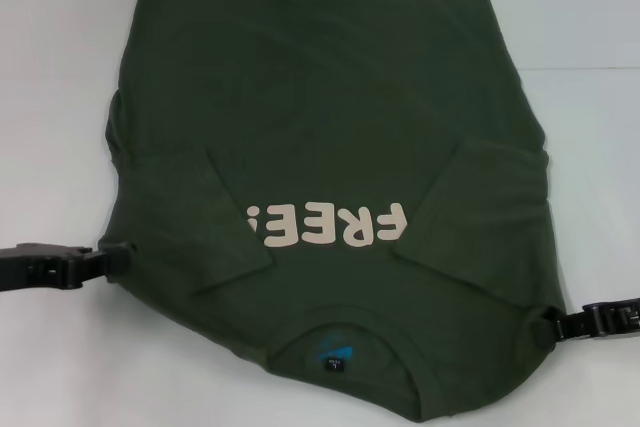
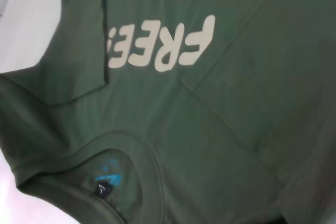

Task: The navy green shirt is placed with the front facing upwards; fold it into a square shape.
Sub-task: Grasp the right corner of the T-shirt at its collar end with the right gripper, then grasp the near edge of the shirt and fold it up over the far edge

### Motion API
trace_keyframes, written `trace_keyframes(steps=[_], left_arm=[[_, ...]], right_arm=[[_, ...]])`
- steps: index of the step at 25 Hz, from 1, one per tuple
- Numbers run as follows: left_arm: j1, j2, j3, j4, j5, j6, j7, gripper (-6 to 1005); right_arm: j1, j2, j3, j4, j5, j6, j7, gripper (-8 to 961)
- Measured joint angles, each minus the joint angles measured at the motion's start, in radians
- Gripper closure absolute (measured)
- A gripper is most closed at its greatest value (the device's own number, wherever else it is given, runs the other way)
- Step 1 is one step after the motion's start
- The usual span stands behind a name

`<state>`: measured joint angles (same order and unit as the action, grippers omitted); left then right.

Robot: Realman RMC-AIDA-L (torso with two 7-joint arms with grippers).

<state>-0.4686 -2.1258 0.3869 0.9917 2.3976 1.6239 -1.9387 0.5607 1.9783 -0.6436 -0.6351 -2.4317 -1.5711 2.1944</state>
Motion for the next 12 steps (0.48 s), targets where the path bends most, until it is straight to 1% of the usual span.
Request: trace_keyframes(steps=[5,9,12], left_arm=[[0.012,0.011,-0.074,0.000,-0.033,0.079,-0.001,946],[0.032,0.013,-0.098,-0.001,-0.036,0.115,-0.002,946],[0.046,0.012,-0.106,-0.004,-0.037,0.136,-0.004,946]], right_arm=[[-0.038,0.001,0.024,0.000,0.049,-0.024,-0.059,897],[-0.079,0.008,0.035,0.000,0.079,-0.035,-0.102,897],[-0.108,0.012,0.062,0.000,0.091,-0.050,-0.135,897]])
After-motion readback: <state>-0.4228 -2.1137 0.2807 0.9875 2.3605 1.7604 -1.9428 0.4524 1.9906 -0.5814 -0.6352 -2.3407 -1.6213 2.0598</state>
